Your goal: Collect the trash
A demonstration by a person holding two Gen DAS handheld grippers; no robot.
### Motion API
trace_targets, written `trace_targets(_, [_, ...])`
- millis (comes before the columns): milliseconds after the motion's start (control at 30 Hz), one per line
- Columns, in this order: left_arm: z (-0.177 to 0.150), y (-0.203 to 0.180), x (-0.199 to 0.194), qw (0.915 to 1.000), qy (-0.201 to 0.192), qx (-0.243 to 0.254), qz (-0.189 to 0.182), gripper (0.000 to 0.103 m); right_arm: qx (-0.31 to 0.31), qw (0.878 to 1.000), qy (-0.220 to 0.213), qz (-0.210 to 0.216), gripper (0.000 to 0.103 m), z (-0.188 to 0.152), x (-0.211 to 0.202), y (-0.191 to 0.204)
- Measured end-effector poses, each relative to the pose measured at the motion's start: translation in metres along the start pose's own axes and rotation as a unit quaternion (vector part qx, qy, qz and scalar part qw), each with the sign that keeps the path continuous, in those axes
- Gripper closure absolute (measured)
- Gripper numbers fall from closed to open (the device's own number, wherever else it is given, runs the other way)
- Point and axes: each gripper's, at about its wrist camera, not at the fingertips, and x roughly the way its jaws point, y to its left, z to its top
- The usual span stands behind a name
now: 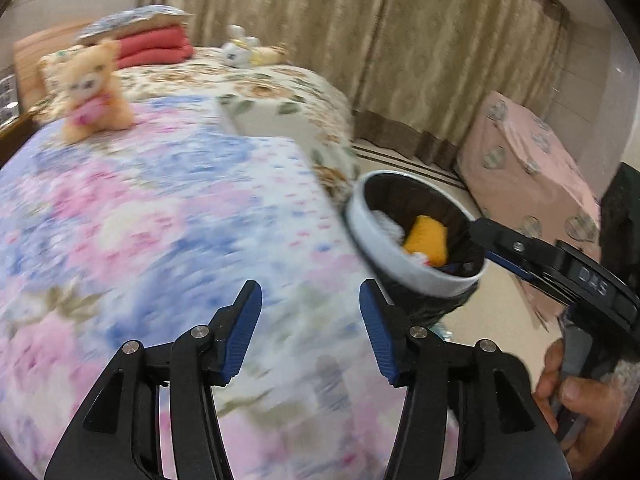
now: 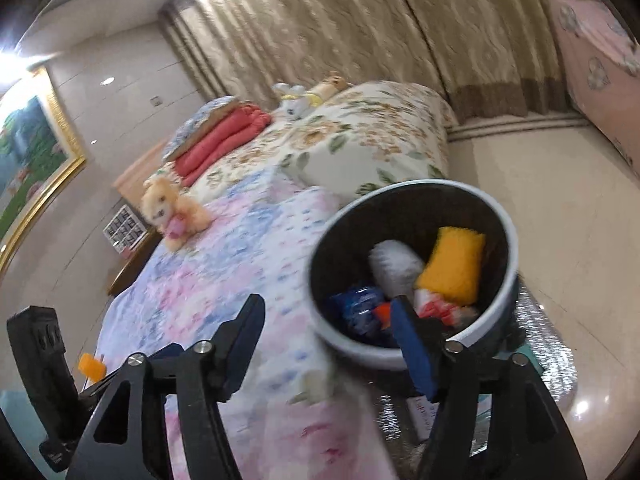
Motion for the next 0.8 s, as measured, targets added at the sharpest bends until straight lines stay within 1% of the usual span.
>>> trace_targets(200, [-0.026,0.038,-0.049,0.9978,-0.037,-0.027,0.047,0.051,-0.044,0.999,-0.010,0.023,0.032,-0.035,-0.005,0.050])
trace_targets(233, [-0.029,0.042,-0.058,0.9970,-0.047,-0.030,0.053,0.050,-0.051,0.998,-0.010,0.026,0.032,-0.039,-0.006,0.058])
trace_targets(300, [-0.032,0.047,-0.076,0.9947,-0.069,-0.033,0.068,0.045,-0.064,0.998,-0.012,0.026,0.032,-0.043,-0.009,0.069])
trace_targets(367, [-0.034,0.052,-0.096,0.9908,-0.098,-0.032,0.088,0.032,-0.084,0.996,-0.026,0.023,0.030,-0.044,-0.016,0.083])
trace_targets(400, [-0.037,0.055,-0.107,0.9874,-0.116,-0.032,0.102,0.027,-0.093,0.995,-0.040,0.023,0.027,-0.043,-0.022,0.091])
trace_targets(467, [-0.041,0.059,-0.122,0.9803,-0.144,-0.036,0.130,0.007,-0.112,0.991,-0.068,0.026,0.007,-0.044,-0.032,0.103])
trace_targets(500, [-0.045,0.061,-0.129,0.9751,-0.160,-0.041,0.148,0.002,-0.123,0.989,-0.084,0.025,0.003,-0.045,-0.036,0.109])
trace_targets(533, [-0.048,0.064,-0.134,0.9703,-0.175,-0.045,0.161,0.000,-0.135,0.985,-0.102,0.022,0.002,-0.048,-0.041,0.114])
trace_targets(633, [-0.057,0.070,-0.140,0.9622,-0.195,-0.042,0.186,0.000,-0.160,0.980,-0.118,0.015,0.002,-0.057,-0.039,0.123])
trace_targets(733, [-0.065,0.070,-0.139,0.9579,-0.201,-0.030,0.202,0.000,-0.174,0.977,-0.122,0.002,0.002,-0.065,-0.032,0.126])
trace_targets(800, [-0.070,0.068,-0.135,0.9551,-0.203,-0.021,0.215,0.000,-0.180,0.975,-0.127,0.000,0.002,-0.073,-0.033,0.126])
